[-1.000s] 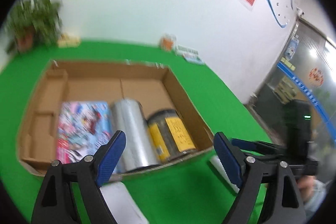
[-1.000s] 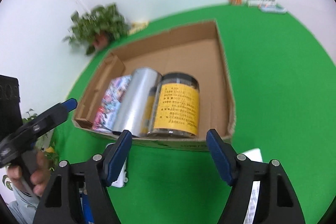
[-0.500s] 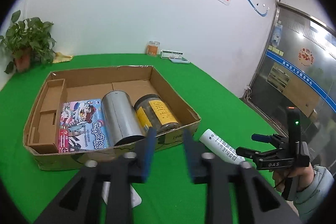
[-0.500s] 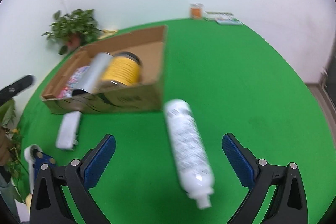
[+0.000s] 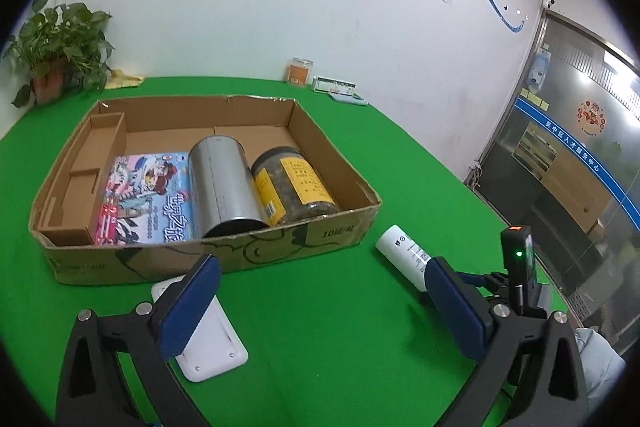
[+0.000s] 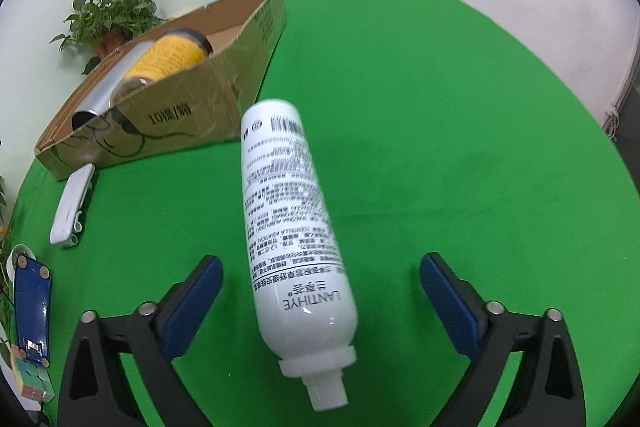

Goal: Organize rigid objects

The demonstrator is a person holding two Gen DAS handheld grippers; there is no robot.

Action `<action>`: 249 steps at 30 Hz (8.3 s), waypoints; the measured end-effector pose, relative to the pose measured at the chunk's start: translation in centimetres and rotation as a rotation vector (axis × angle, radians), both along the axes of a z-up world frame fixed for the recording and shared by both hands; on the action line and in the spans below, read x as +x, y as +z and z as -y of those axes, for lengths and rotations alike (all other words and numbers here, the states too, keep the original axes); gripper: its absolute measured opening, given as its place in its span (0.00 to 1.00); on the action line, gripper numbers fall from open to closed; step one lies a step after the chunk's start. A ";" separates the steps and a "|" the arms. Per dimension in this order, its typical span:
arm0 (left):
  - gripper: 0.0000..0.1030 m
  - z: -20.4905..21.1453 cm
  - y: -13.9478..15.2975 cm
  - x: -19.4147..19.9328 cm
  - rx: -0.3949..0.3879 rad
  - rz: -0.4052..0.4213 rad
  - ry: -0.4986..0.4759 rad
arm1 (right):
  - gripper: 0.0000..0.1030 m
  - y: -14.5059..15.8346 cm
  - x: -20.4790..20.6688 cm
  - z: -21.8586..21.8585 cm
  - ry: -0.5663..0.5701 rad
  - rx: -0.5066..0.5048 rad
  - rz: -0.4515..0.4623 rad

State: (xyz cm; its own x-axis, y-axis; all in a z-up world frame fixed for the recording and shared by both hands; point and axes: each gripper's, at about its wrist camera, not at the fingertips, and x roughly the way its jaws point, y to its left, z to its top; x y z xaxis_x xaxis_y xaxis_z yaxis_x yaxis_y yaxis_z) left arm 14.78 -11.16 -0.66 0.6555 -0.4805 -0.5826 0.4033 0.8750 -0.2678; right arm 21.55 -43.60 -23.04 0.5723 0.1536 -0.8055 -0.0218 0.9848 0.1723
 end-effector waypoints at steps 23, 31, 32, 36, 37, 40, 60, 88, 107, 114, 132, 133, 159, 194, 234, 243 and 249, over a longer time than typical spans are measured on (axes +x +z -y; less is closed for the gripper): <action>0.99 3.2 -2.8 1.2 -0.033 -0.187 -0.123 | 0.41 1.0 -3.1 -6.5 0.102 -0.028 0.001; 0.99 4.0 -3.6 1.3 -0.026 -0.238 -0.151 | 0.41 1.1 -3.9 -8.2 0.132 0.032 -0.006; 0.99 4.0 -3.7 1.4 -0.026 -0.243 -0.153 | 0.41 1.1 -3.9 -8.4 0.134 0.031 -0.005; 0.99 4.0 -4.0 1.5 -0.025 -0.256 -0.152 | 0.41 1.1 -3.7 -8.7 0.140 0.032 -0.003; 0.99 3.9 -4.0 1.5 -0.026 -0.258 -0.152 | 0.41 1.1 -3.7 -8.7 0.141 0.032 -0.003; 0.99 3.8 -4.1 1.7 -0.028 -0.266 -0.151 | 0.41 1.1 -3.7 -8.7 0.141 0.034 -0.004; 0.99 3.9 -4.7 2.2 -0.027 -0.312 -0.152 | 0.52 1.8 -3.4 -8.0 0.142 0.110 0.028; 0.92 6.9 -10.4 5.3 -0.166 -0.670 -0.207 | 0.41 1.8 -4.8 -8.4 0.192 0.131 0.023; 0.84 6.0 -11.2 5.5 -0.176 -0.715 -0.198 | 0.70 4.9 -9.1 -7.8 0.192 0.191 0.087; 0.68 5.1 -11.6 5.8 -0.145 -0.723 -0.164 | 0.57 1.8 -5.3 -10.0 0.208 0.369 -0.081; 0.43 3.9 -2.9 5.2 -0.177 -0.501 -0.186 | 0.45 9.1 -5.6 -14.5 0.248 0.179 0.100; 0.43 3.9 -1.0 5.4 -0.172 -0.456 -0.189 | 0.45 10.5 -5.3 -14.4 0.256 0.168 0.126; 0.43 6.5 5.8 22.9 -0.151 -0.435 -0.165 | 0.44 21.8 15.9 -10.6 0.310 0.116 0.081; 0.44 7.8 -2.1 25.5 -0.110 -0.569 -0.117 | 0.50 11.1 18.7 -8.6 0.218 0.021 -0.129; 0.83 -17.2 -5.1 -17.0 -0.167 -0.418 0.292 | 0.99 6.5 -21.6 -21.3 0.794 0.235 0.180; 0.75 -15.1 -10.6 -16.8 -0.304 -0.580 0.186 | 0.90 2.4 -22.1 -25.0 0.802 0.192 0.117; 0.66 -14.1 -12.1 -15.0 -0.291 -0.619 0.169 | 0.65 2.2 -20.6 -26.0 0.864 0.244 0.083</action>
